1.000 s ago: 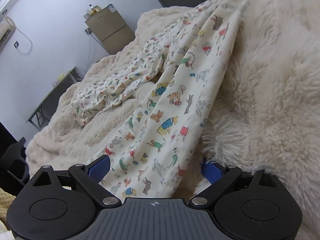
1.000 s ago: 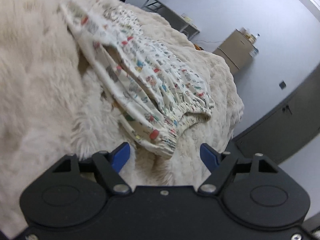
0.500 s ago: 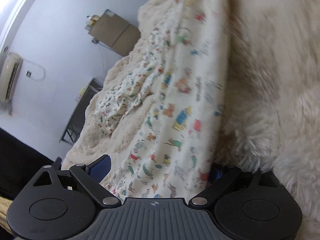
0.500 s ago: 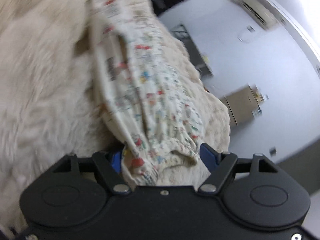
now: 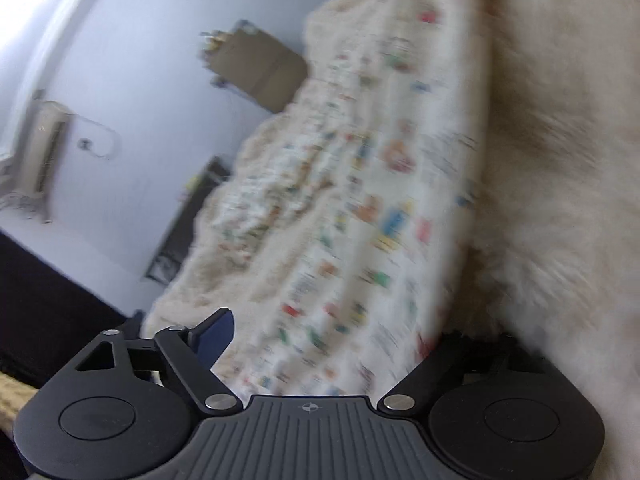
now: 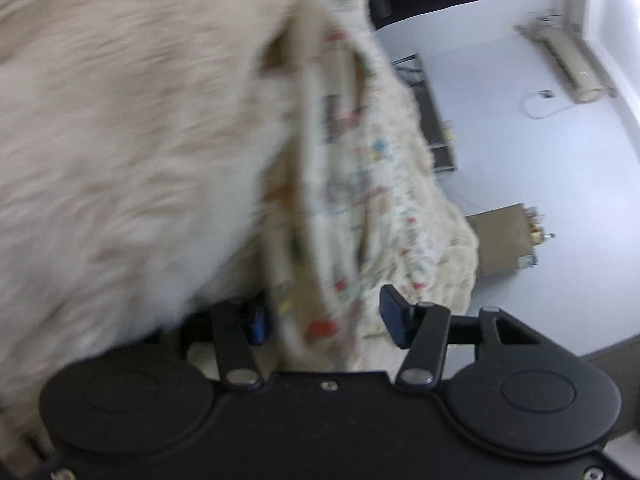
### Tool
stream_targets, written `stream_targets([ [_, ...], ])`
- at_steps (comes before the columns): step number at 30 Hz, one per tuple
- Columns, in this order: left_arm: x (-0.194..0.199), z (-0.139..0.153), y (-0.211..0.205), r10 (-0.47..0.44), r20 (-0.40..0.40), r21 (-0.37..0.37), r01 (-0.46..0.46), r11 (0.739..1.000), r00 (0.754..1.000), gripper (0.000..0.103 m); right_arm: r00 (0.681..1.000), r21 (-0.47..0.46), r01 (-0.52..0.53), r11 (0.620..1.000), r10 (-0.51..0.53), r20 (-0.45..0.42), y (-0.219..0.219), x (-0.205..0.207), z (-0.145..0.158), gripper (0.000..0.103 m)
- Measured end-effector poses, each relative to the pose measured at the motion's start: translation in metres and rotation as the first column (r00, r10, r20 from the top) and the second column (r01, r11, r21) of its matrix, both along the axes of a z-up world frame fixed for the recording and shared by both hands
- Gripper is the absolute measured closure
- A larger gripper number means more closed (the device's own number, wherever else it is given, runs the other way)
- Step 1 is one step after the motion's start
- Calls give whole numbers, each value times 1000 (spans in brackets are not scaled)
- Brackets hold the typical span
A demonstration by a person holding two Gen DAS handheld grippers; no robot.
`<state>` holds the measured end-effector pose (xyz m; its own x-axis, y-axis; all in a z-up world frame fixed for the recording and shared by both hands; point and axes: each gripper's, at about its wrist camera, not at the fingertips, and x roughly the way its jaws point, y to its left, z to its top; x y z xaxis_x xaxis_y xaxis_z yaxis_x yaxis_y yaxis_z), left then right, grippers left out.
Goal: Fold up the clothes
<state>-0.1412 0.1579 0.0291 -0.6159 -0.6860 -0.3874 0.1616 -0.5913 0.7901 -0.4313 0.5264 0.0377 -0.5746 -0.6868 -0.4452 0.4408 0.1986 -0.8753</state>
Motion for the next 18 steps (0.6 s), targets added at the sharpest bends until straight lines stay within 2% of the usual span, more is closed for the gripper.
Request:
stream_targets([
  [2, 9, -4, -4, 10, 16, -7, -10, 1000, 1000, 21, 1000, -24, 3, 1000, -4, -14, 1, 0, -3, 45],
  [5, 21, -10, -24, 89, 33, -41, -88, 995, 995, 22, 998, -81, -4, 997, -1, -58, -8, -6, -11, 42],
  [7, 30, -18, -42, 148, 63, -67, -144, 987, 987, 22, 995, -117, -19, 993, 7, -98, -19, -13, -16, 46],
  [9, 36, -24, -62, 203, 51, -47, -201, 978, 978, 24, 989, -143, -40, 989, 19, -144, -24, -17, -21, 57],
  [10, 39, -27, -71, 229, 38, -29, -228, 973, 973, 37, 984, -152, -53, 987, 26, -175, -28, -20, -24, 61],
  [11, 40, -28, -78, 255, 21, -31, -254, 967, 967, 55, 980, -154, -64, 986, 32, -198, -33, -22, -27, 71],
  [12, 40, -27, -82, 279, -3, -51, -278, 959, 960, 67, 981, -153, -64, 986, 34, -192, -38, -24, -27, 90],
  [13, 40, -26, -87, 302, -26, -70, -303, 950, 953, 95, 984, -153, -59, 986, 32, -173, -41, -25, -26, 97],
  [14, 40, -23, -90, 317, -50, -78, -320, 944, 947, 100, 988, -160, -54, 986, 29, -151, -43, -26, -20, 96],
  [15, 40, -14, -94, 327, -93, -72, -334, 940, 941, 101, 992, -171, -48, 984, 26, -126, -44, -25, -11, 97],
  [18, 49, 34, -108, 339, -251, -54, -363, 930, 907, 101, 998, -213, -37, 976, 23, -67, -43, -24, 18, 98],
])
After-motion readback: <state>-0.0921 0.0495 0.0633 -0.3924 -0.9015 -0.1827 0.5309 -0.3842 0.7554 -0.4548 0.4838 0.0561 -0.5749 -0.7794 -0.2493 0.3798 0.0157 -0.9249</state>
